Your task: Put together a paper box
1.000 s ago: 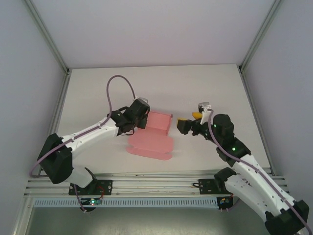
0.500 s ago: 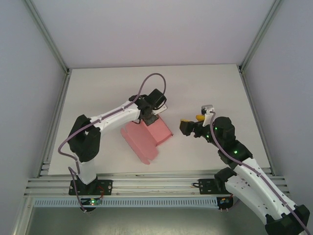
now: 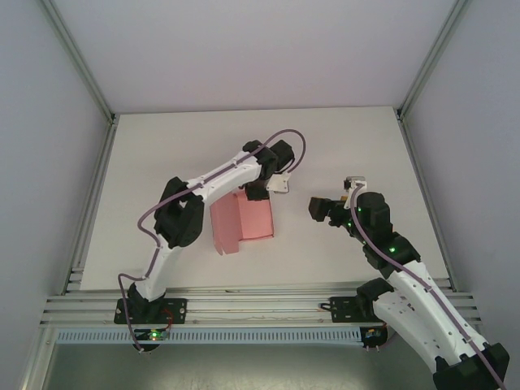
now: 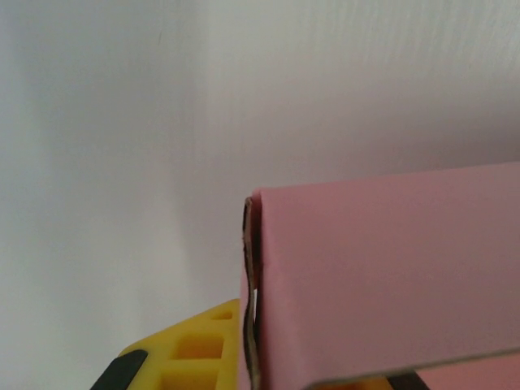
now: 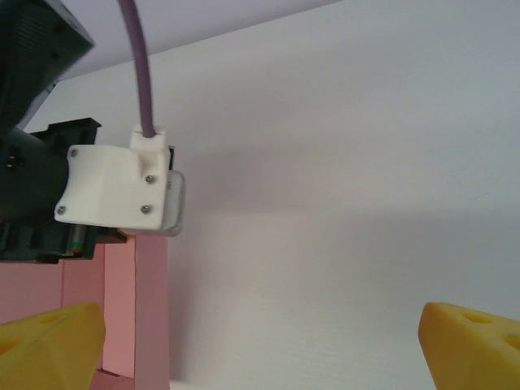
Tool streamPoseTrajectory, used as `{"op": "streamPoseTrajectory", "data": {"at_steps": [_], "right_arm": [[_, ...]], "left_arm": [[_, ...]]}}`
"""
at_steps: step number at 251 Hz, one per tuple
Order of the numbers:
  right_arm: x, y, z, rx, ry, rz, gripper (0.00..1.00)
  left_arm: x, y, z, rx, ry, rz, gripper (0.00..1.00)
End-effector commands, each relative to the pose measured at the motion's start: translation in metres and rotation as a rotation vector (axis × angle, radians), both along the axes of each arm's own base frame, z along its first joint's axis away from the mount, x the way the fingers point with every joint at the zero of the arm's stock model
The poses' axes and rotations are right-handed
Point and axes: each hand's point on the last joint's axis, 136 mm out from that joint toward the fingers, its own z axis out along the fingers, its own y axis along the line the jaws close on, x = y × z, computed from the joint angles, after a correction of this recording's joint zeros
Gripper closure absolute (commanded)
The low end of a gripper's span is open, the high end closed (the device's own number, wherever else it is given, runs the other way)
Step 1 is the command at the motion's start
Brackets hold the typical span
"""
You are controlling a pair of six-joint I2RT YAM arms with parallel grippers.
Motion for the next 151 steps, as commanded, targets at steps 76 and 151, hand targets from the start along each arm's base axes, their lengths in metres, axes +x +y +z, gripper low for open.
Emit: {"op": "streamPoseTrajectory", "data": {"at_steps": [76,151], "right_arm": [[0.001,-0.023,-0.010,-0.023,0.035,-0.090,0.01],[0.004,-0.025,-0.014,-0.036,0.046,-0.093,0.01]], "left_arm": [[-0.002,-0.036,-0.024,0.029,0.075,-0.148,0.77],[-0.002,-0.053,-0.001,-0.074,0.035,-0.125,0.39]]}}
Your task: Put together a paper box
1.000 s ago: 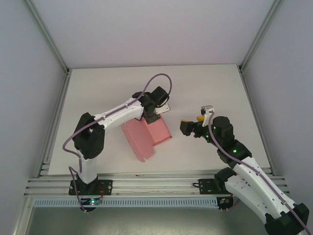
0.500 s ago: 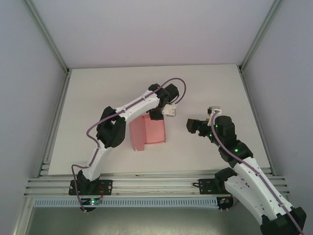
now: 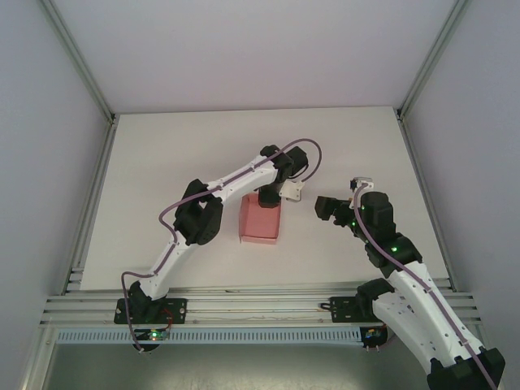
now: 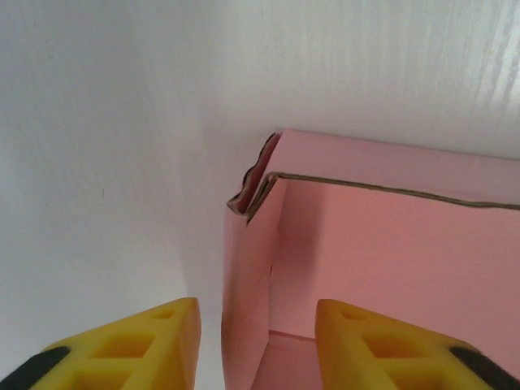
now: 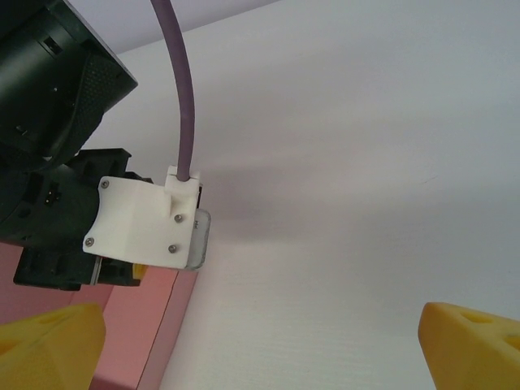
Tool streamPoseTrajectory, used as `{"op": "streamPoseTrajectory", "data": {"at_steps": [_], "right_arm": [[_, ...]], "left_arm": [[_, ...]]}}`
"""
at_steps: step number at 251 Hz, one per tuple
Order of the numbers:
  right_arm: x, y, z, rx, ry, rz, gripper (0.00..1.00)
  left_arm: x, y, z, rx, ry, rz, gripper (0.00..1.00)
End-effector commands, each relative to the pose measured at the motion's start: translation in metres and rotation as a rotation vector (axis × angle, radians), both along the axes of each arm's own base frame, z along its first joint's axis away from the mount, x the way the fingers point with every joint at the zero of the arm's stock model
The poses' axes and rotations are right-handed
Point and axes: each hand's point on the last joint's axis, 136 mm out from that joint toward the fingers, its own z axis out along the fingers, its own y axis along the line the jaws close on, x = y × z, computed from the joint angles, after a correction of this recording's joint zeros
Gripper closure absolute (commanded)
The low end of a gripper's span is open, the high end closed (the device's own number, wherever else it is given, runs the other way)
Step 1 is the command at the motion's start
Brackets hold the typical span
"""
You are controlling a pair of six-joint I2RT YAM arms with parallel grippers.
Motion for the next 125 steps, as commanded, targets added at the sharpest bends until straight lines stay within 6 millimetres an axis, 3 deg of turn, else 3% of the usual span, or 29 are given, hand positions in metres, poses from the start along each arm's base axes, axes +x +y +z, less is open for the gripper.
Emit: {"op": "streamPoseTrajectory", "data": {"at_steps": [1,9,18,21,62,88,125], "right_arm": [[0.001,-0.005,-0.005,-0.018,0.010,-0.016,0.02],[0.002,-0.006,-0.006,-0.022,0.013,-0.020,0.02],[0.002,-0.006,-0.006,-0.024,0.011,-0.021,0.02],[0.003,-0.006,-0.005,-0.025,0.007,-0.020,0.02],[0.005,0.004,0.002,-0.045,-0.025,0.052,0.02],[0.002,0.018,0.007,-0.028,-0.036,0.140,0.02],[0.001,0.039,0.004,-0.021,-0.031,0.269,0.02]], "left_arm": [[-0.002,-0.012,0.031,-0.078,-0.025,0.004,0.39],[-0.003,-0.015,0.036,-0.103,-0.023,0.009,0.30],[-0.003,-0.019,0.043,-0.133,-0.028,0.016,0.03],[-0.004,-0.020,0.046,-0.143,-0.032,0.017,0.00],[0.002,-0.034,0.093,-0.293,-0.112,0.082,0.00],[0.017,-0.035,0.128,-0.372,-0.233,0.173,0.00],[0.050,-0.008,0.183,-0.486,-0.444,0.500,0.00]]}}
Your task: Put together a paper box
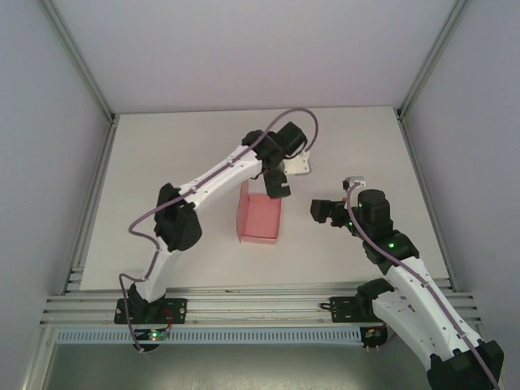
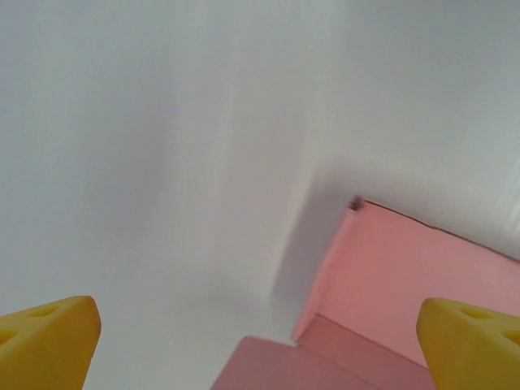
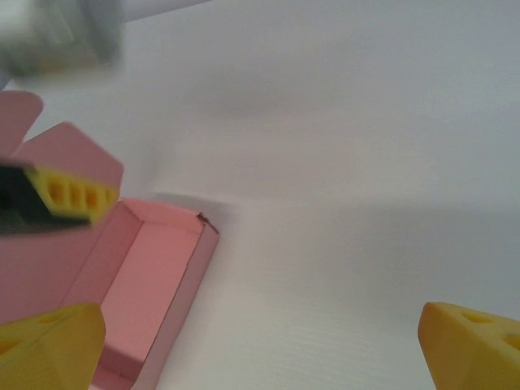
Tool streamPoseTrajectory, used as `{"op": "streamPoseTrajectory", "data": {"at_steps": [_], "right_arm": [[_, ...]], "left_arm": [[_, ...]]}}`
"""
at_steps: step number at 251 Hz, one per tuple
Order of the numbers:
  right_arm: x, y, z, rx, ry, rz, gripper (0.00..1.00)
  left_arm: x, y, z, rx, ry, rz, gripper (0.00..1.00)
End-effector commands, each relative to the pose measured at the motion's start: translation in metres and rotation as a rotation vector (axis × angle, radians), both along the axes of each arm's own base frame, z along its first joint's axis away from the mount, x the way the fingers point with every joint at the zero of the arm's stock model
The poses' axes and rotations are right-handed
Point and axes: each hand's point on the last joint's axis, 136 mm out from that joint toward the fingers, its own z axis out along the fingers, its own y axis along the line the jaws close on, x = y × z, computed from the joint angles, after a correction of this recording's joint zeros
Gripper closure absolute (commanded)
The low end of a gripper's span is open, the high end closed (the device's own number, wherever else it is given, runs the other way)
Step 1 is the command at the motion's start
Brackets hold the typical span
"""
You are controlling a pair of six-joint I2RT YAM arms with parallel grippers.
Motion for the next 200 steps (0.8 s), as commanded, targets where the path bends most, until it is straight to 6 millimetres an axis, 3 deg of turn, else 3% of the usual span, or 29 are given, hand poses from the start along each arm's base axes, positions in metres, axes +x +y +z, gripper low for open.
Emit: {"op": "streamPoseTrajectory", "data": {"at_steps": [1,18,39,85,103,152,200], "right_arm": [[0.002,0.020,0.012,0.009,-0.042,0.132,0.02],[0.007,0.028,0.005,-0.022,-0.017,0.168,0.02],[0.015,0.044,-0.005,-0.085,0.022,0.246,0.02],[0.050,0.082,-0.032,-0.308,0.141,0.414,0.03],[0.063,0.094,-0.047,-0.414,0.195,0.491,0.03],[0.081,0.130,-0.080,-0.499,0.320,0.644,0.06],[0.096,0.148,-0.105,-0.595,0.359,0.660,0.05]], "left_arm": [[0.030,0.019,0.052,-0.161,-0.155,0.323,0.00],[0.038,0.047,0.073,-0.228,-0.189,0.537,0.00],[0.033,0.078,0.086,-0.314,-0.193,0.707,0.00],[-0.005,0.138,0.092,-0.512,-0.252,0.910,0.00],[-0.025,0.163,0.084,-0.572,-0.261,0.987,0.00],[-0.068,0.202,0.042,-0.583,-0.247,1.077,0.00],[-0.084,0.216,0.011,-0.523,-0.210,1.134,0.00]]}}
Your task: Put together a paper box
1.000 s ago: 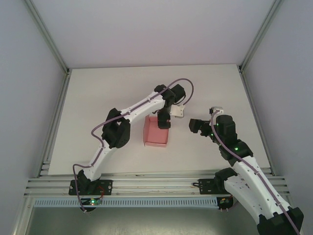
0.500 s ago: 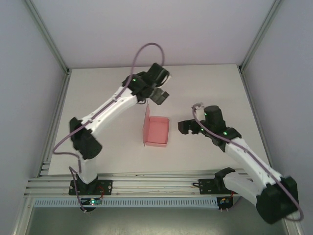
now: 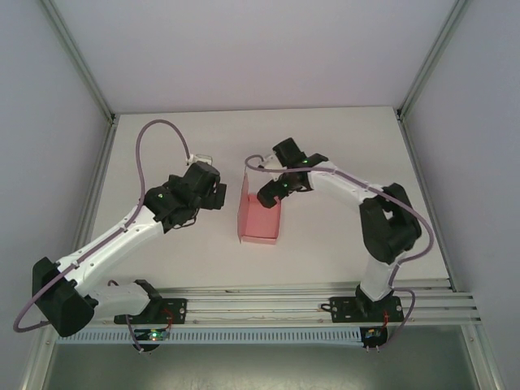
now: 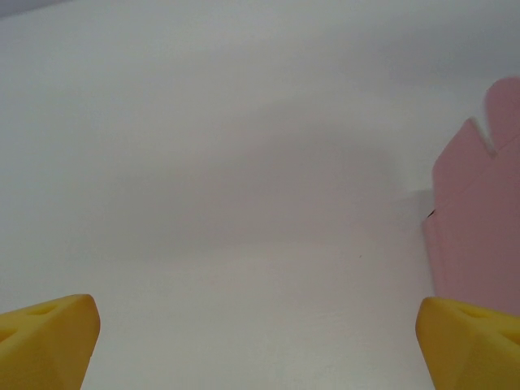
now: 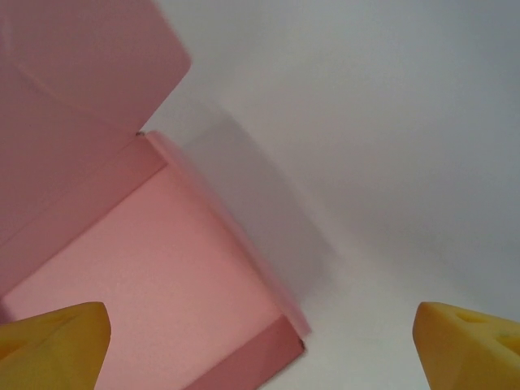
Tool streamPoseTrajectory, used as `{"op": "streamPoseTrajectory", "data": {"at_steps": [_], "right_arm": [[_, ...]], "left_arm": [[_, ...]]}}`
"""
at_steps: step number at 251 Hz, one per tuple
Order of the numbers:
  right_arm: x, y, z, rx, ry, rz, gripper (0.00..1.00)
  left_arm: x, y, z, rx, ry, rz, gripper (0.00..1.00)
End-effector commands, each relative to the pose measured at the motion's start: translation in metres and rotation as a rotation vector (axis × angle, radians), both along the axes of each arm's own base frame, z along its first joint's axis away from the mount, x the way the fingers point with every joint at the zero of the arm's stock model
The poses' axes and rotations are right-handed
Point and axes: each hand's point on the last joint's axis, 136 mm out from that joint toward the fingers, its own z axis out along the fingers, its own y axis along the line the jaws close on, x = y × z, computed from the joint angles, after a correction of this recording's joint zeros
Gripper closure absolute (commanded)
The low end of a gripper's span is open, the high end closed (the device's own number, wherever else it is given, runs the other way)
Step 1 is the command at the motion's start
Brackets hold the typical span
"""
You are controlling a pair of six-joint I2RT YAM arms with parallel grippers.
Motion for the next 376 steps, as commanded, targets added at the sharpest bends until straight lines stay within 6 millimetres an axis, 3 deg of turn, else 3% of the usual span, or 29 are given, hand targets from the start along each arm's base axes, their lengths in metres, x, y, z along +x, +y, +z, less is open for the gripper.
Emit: {"op": "streamPoseTrajectory", "data": {"at_steps": [1,39,63,97,120,157,186,201,222,251,298,315,340,359,376], "right_arm": [[0.003,0.001,-0.010,-0.090,0.019,0.036,0.05],[0.006,0.005,-0.030,-0.146,0.060,0.029,0.12],[0.004,0.008,-0.039,-0.161,0.077,0.018,0.23],[0.006,0.008,-0.046,-0.162,0.080,-0.037,0.68],[0.005,0.010,-0.045,-0.132,0.080,-0.079,0.85],[0.003,-0.002,-0.043,-0.121,0.073,-0.226,0.90],[-0.004,-0.037,-0.048,-0.203,0.072,-0.480,0.96],[-0.012,-0.058,-0.051,-0.253,0.074,-0.614,0.96],[-0.026,-0.070,-0.057,-0.247,0.090,-0.733,0.96],[-0.041,-0.069,-0.062,-0.203,0.134,-0.804,0.96],[-0.050,-0.062,-0.055,-0.173,0.120,-0.813,0.82],[-0.050,-0.061,-0.050,-0.165,0.103,-0.817,0.71],[-0.048,-0.066,-0.039,-0.153,0.061,-0.829,0.65],[-0.044,-0.073,-0.021,-0.141,-0.002,-0.832,0.64],[-0.039,-0.076,-0.001,-0.121,-0.068,-0.802,0.53]], "left_arm": [[0.002,0.007,-0.006,-0.050,-0.024,0.090,0.00],[-0.001,0.008,-0.016,-0.059,-0.018,0.089,0.00],[-0.002,0.010,-0.015,-0.059,-0.025,0.097,0.00],[-0.003,0.011,-0.014,-0.065,-0.028,0.096,0.00],[-0.004,0.010,-0.012,-0.075,-0.032,0.095,0.00],[-0.006,0.013,-0.010,-0.091,-0.044,0.110,0.00],[-0.009,0.016,-0.006,-0.107,-0.060,0.121,0.00],[-0.010,0.017,-0.005,-0.118,-0.068,0.122,0.00],[-0.011,0.016,-0.003,-0.127,-0.079,0.111,0.00],[-0.011,0.011,-0.005,-0.130,-0.070,0.074,0.00],[-0.009,0.001,-0.012,-0.135,-0.054,0.032,0.00],[-0.009,-0.005,-0.015,-0.144,-0.040,0.001,0.00],[-0.006,-0.018,-0.016,-0.160,-0.030,-0.057,0.00],[-0.005,-0.025,-0.016,-0.152,-0.022,-0.104,0.00],[-0.002,-0.031,-0.012,-0.141,-0.017,-0.146,0.00]]}}
